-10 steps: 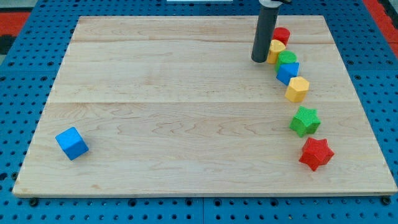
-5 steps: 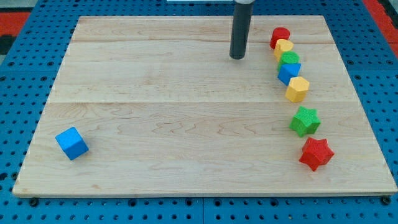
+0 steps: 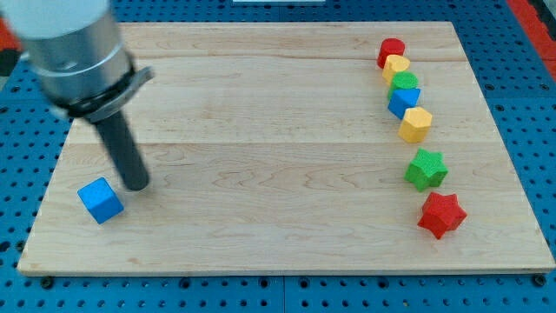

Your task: Move the blue cube towards the top center of the board

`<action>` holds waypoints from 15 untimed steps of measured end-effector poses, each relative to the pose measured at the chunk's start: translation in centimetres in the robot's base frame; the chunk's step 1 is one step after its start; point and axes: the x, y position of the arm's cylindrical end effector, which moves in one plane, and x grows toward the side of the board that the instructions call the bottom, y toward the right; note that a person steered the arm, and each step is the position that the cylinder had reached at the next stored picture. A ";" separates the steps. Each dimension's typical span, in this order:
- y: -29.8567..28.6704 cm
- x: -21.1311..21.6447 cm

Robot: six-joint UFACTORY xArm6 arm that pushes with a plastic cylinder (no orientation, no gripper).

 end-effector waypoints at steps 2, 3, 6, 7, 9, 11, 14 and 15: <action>2.9 8.6; -3.8 8.2; -0.4 -0.8; 0.6 -4.7; -4.3 0.5; -4.5 -5.8; 6.2 -17.7; 8.6 -19.4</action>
